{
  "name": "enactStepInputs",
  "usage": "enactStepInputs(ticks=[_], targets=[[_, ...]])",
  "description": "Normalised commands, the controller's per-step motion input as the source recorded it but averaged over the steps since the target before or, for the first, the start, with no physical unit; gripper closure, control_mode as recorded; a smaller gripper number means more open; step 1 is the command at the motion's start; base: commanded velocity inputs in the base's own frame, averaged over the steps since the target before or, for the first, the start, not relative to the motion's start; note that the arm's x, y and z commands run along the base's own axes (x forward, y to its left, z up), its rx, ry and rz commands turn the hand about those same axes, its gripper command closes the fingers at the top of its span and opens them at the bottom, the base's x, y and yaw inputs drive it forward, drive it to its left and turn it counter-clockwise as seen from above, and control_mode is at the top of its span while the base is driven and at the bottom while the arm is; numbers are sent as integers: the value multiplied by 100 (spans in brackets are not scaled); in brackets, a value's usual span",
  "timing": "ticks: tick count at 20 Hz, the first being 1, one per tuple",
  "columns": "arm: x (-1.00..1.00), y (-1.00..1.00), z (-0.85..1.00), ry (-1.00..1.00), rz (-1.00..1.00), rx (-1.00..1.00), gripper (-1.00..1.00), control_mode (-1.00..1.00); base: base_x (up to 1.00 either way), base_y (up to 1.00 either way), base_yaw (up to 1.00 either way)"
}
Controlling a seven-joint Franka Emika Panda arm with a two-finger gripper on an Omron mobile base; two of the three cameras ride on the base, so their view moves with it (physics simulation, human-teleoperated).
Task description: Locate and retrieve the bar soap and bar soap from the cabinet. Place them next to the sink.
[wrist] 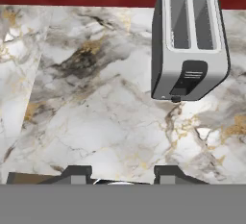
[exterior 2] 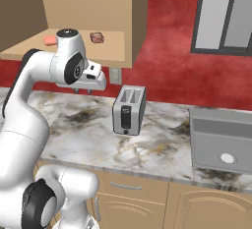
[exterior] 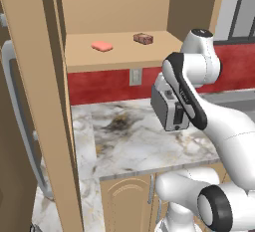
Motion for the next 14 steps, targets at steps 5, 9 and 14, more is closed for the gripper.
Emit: enactStepInputs(ticks=[5,9,14], targets=[[-16,9,-1,0,0,0,-100,-100,0,0,0],[-29,23,3,-2,0,0,-100,-100,0,0,0],[-21,36,24,-14,1,0,-100,-100,0,0,0]])
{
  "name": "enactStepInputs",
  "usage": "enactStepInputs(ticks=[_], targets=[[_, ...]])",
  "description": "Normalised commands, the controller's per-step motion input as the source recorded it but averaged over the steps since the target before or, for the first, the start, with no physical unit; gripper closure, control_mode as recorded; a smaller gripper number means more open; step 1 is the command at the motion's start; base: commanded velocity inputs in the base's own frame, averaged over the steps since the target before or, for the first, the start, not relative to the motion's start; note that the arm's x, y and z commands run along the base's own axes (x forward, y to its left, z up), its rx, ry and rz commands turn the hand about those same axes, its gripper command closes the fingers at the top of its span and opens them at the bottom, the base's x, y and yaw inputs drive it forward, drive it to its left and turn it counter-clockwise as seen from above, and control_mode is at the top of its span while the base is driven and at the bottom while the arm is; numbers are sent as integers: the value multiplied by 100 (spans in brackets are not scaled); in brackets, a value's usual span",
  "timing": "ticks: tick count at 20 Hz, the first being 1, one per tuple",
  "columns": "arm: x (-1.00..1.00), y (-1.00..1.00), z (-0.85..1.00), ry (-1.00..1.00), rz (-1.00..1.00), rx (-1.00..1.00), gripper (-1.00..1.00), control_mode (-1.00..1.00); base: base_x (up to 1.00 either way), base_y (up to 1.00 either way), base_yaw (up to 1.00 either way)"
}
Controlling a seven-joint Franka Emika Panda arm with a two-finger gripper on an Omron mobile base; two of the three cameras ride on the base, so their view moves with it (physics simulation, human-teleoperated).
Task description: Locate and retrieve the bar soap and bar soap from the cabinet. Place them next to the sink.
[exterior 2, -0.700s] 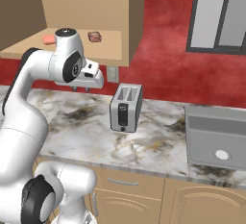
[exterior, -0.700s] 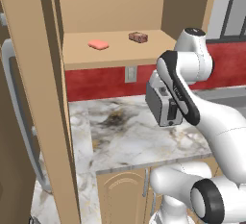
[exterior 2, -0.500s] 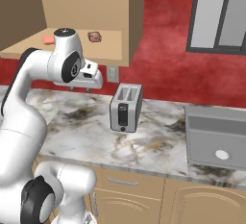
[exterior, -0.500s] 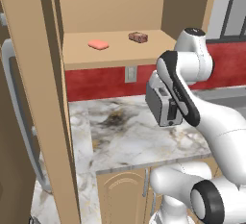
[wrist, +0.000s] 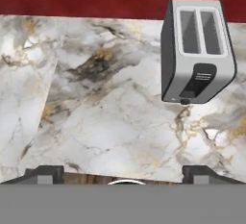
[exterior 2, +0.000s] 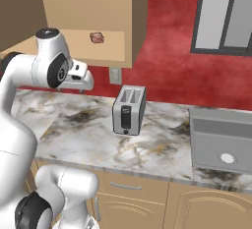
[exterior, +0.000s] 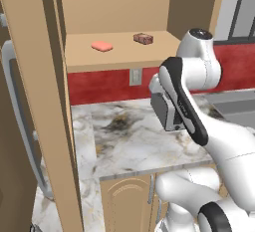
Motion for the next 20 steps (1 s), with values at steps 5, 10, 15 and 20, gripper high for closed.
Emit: enactStepInputs(ticks=[5,10,15,20], targets=[[2,37,35,-8,16,-3,-100,-100,0,0,0],[1,31,41,-7,17,-7,-100,-100,0,0,0],[-5,18,40,-11,6,-6,-100,-100,0,0,0],[-3,18,28,-18,0,-3,-100,-100,0,0,0]])
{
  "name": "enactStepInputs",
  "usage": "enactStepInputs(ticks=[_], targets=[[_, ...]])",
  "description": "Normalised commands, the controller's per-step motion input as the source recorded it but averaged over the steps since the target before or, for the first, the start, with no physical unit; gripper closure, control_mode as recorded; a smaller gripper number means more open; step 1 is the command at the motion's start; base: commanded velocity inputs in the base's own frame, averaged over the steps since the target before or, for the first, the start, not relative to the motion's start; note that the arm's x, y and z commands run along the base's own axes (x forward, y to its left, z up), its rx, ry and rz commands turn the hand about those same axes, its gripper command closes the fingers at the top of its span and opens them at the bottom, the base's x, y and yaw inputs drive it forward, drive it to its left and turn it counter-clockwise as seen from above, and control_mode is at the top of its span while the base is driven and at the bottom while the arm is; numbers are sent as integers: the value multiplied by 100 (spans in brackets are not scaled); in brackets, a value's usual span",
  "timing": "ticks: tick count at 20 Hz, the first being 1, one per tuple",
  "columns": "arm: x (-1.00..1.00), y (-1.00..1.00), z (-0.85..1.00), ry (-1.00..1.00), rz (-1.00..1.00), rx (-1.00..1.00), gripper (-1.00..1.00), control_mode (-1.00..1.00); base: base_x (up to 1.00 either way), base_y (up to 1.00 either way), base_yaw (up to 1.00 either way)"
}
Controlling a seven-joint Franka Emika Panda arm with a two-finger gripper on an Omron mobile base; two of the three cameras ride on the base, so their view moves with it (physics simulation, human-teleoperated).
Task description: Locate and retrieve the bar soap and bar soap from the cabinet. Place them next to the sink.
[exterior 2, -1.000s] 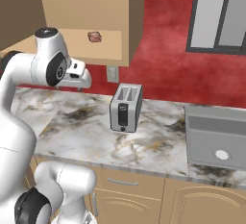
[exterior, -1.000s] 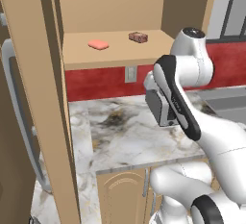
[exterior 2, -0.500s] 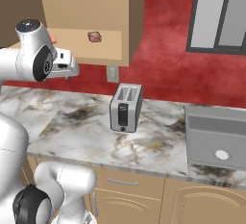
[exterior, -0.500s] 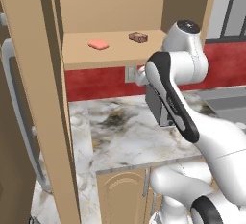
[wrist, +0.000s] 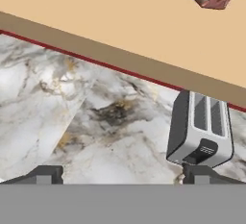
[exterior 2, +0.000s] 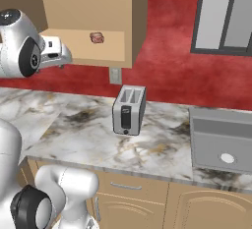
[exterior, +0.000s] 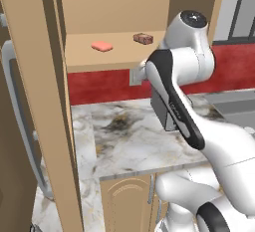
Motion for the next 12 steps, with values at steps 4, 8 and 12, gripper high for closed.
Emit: enactStepInputs(ticks=[4,8,12], targets=[[2,41,8,-16,0,-2,-100,-100,0,0,0],[12,6,0,-8,-7,5,-100,-100,0,0,0],[2,-13,18,-5,0,13,-100,-100,0,0,0]])
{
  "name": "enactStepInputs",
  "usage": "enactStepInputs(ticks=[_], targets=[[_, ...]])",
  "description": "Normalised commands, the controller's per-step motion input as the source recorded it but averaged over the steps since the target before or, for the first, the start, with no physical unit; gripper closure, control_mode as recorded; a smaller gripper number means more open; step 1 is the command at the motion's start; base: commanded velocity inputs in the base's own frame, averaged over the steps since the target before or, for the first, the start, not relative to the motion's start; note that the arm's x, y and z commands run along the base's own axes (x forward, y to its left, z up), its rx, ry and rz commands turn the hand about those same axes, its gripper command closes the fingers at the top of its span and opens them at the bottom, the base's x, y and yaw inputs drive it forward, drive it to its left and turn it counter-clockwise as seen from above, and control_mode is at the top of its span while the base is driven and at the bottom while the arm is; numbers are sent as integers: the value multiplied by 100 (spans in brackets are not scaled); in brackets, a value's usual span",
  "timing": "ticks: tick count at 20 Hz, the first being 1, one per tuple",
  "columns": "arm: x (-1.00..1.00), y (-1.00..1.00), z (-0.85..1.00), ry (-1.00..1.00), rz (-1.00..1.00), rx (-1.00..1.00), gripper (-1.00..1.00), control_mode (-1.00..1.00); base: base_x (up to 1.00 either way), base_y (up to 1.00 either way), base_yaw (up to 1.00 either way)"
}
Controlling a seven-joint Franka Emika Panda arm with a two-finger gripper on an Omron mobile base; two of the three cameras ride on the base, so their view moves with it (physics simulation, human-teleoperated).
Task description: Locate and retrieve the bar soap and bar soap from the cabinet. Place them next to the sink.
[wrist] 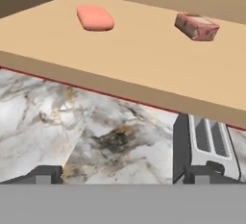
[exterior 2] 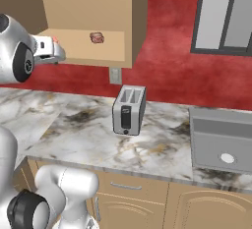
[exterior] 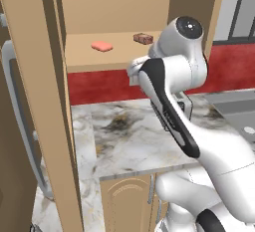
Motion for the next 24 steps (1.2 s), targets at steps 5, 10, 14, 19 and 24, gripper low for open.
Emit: enactStepInputs(ticks=[5,10,14,19,24], targets=[[0,-15,36,-6,7,13,-100,-100,0,0,0],[0,0,32,-1,4,-6,-100,-100,0,0,0],[10,23,12,-1,1,-8,-100,-100,0,0,0],[29,34,-3,-2,4,-2,-100,-100,0,0,0],[41,30,-11,3,8,3,-100,-100,0,0,0]])
